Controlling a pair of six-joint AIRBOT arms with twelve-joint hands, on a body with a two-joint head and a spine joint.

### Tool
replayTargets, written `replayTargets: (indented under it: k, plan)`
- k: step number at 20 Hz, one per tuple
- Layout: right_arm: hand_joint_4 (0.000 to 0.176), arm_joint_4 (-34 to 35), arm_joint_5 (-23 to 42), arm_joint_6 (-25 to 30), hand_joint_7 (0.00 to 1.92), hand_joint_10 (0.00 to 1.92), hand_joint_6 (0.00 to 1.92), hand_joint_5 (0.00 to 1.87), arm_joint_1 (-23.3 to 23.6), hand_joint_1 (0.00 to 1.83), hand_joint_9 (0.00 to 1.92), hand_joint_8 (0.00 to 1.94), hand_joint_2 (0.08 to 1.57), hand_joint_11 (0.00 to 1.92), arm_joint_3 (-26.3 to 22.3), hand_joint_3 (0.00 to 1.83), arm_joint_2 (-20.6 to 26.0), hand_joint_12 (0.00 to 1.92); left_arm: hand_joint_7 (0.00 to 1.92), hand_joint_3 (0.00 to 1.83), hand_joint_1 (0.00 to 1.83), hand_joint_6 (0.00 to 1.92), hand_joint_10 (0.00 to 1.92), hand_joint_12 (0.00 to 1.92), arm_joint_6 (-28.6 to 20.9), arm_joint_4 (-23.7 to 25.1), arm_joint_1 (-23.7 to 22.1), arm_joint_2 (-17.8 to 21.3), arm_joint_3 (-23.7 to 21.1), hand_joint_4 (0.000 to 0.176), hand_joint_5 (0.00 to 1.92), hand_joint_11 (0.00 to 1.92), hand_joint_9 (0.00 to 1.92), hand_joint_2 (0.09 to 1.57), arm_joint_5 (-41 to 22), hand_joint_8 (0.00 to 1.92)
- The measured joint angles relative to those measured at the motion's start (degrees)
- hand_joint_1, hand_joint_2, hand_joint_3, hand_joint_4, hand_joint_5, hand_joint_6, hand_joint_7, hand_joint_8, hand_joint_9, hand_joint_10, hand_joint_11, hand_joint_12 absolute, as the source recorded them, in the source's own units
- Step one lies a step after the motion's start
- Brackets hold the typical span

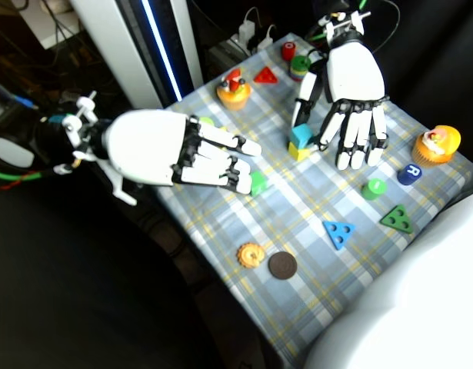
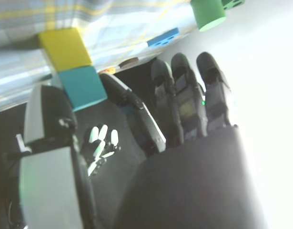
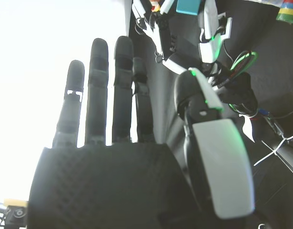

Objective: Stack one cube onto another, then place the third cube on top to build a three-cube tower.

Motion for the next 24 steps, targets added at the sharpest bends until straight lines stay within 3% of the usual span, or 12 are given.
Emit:
replayTargets:
  k: [4, 10, 11, 12, 13, 14, 16, 19, 20, 23, 24]
  plan:
    - [0.0, -0.02, -0.02, 0.0, 0.82, 0.0, 0.0, 0.5, 0.0, 0.57, 0.63, 0.0, 1.34, 0.0, 0.0, 0.0, -0.04, 0.89, 0.48, 0.0, 0.88, 0.01, 0.0, 0.5, 0.0, 0.0, 0.0, 0.0, 0.0, 0.176, 0.88, 0.0, 0.36, 1.0, 0.04, 0.0]
    - [0.0, -0.04, 0.0, 0.0, 0.81, 0.0, 0.0, 0.5, 0.0, 0.63, 0.64, 0.0, 1.32, 0.0, 0.0, 0.0, -0.11, 0.86, 0.47, 0.0, 0.83, 0.0, 0.0, 0.51, 0.02, 0.07, 0.61, 0.59, -0.96, 0.173, 0.76, 0.0, 0.34, 0.97, -0.9, 0.0]
    - [0.0, -0.02, -0.04, 0.0, 0.79, 0.0, 0.0, 0.47, 0.0, 0.69, 0.6, 0.0, 1.29, 0.0, 0.0, 0.0, -0.24, 0.87, 0.36, 0.0, 0.75, 0.0, 0.0, 0.54, -0.07, 0.63, 1.22, 1.66, -2.54, 0.176, 0.5, 0.0, 0.3, 0.95, -1.66, 0.0]
    - [0.0, 0.13, -0.07, 0.0, 0.75, 0.0, 0.0, 0.45, 0.0, 0.72, 0.57, 0.0, 1.25, 0.0, 0.02, 0.0, -0.5, 0.82, 0.26, 0.0, 0.69, 0.0, 0.0, 0.42, -1.86, 1.99, 2.12, 2.99, -4.33, 0.176, 0.3, 0.0, 0.23, 0.93, -2.95, 0.0]
    - [0.0, 0.13, -0.09, 0.0, 0.72, 0.0, 0.0, 0.44, 0.04, 0.69, 0.56, 0.0, 1.22, 0.0, 0.44, 0.0, -1.07, 0.81, 0.21, 0.0, 0.66, 0.01, 0.01, 0.25, -4.39, 3.28, 2.86, 4.11, -5.57, 0.176, 0.22, 0.0, 0.19, 0.9, -3.91, 0.01]
    - [0.0, 0.13, -0.52, 0.02, 0.72, 0.0, 0.0, 0.44, 0.24, 0.69, 0.56, 0.0, 1.22, 0.0, 0.81, 0.0, -1.73, 0.81, 0.21, 0.0, 0.66, 0.01, 0.01, 0.25, -7.32, 4.87, 3.48, 5.35, -6.73, 0.176, 0.22, 0.0, 0.19, 0.9, -5.11, 0.01]
    - [0.0, -0.04, -2.8, 0.02, 0.56, 0.0, 0.0, 0.41, 1.55, 0.66, 0.54, 0.0, 1.09, 0.0, 1.95, 0.0, -3.32, 0.79, 0.06, 0.0, 0.55, 0.0, 0.0, 0.02, -12.24, 7.8, 4.52, 8.13, -9.05, 0.176, 0.07, 0.0, 0.05, 0.87, -8.9, 0.0]
    - [0.0, 0.37, -5.11, 0.02, 0.52, 0.0, 0.0, 0.43, 3.54, 0.69, 0.57, 0.0, 1.04, 0.03, 4.0, 0.0, -5.68, 0.91, 0.01, 0.0, 0.65, 0.0, 0.0, 0.0, -17.35, 11.58, 6.47, 12.15, -13.46, 0.176, 0.02, 0.0, 0.01, 0.83, -16.48, 0.0]
    - [0.0, 0.44, -6.71, 0.02, 0.52, 0.0, 0.0, 0.46, 4.33, 0.71, 0.56, 0.0, 1.0, 0.15, 4.87, 0.0, -6.75, 0.89, 0.0, 0.0, 0.68, 0.0, 0.0, 0.0, -21.2, 13.57, 8.0, 13.84, -15.21, 0.176, 0.0, 0.0, 0.01, 0.82, -19.45, 0.0]
    - [0.0, 0.37, -11.5, -1.2, 0.52, 0.0, 0.01, 0.53, 5.99, 0.78, 0.5, 0.0, 0.98, 0.1, 6.73, 0.0, -9.55, 0.93, 0.0, 0.0, 0.65, 0.0, 0.0, 0.02, -31.87, 15.96, 12.66, 17.7, -17.73, 0.176, 0.0, 0.05, 0.0, 0.83, -25.81, 0.0]
    - [0.0, 0.26, -13.07, -1.73, 0.52, 0.0, 0.0, 0.54, 6.73, 0.79, 0.51, 0.0, 0.97, 0.09, 7.21, 0.0, -10.21, 1.02, 0.01, 0.0, 0.68, 0.01, 0.01, 0.03, -33.97, 15.82, 13.7, 18.71, -18.23, 0.176, 0.02, 0.07, 0.02, 0.81, -27.8, 0.0]
